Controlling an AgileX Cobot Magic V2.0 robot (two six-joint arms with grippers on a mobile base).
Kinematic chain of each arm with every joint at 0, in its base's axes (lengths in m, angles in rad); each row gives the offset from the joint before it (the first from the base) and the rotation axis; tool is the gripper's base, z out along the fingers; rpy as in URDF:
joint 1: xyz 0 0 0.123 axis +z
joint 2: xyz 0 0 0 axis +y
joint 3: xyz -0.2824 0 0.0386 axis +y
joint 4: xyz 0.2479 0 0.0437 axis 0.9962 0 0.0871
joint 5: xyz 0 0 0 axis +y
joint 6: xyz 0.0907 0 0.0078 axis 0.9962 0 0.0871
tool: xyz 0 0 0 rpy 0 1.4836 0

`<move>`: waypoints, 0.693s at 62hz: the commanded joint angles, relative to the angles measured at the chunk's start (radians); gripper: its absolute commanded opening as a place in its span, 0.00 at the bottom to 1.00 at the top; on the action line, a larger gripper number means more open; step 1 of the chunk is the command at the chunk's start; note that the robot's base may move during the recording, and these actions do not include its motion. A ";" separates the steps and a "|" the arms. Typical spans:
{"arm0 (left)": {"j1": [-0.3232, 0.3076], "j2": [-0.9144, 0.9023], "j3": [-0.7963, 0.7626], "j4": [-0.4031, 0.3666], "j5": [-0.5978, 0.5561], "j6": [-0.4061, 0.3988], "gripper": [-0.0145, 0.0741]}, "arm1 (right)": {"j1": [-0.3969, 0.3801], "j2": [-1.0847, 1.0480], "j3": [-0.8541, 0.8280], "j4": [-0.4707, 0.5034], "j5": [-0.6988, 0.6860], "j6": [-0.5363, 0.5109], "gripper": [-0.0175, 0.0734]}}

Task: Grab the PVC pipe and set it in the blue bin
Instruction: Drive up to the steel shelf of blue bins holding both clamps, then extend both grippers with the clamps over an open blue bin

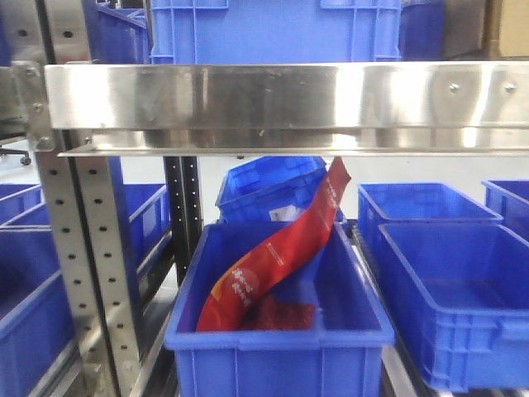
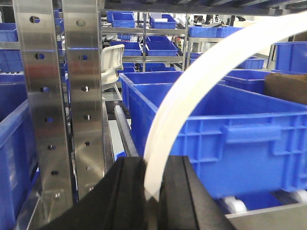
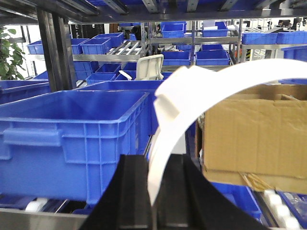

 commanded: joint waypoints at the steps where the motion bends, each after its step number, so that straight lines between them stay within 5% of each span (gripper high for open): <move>1: -0.003 -0.005 -0.003 -0.005 -0.029 0.000 0.04 | -0.006 -0.004 0.002 -0.006 -0.025 -0.011 0.02; 43: -0.003 -0.005 -0.003 -0.005 -0.029 0.000 0.04 | -0.006 -0.004 0.002 -0.006 -0.025 -0.011 0.02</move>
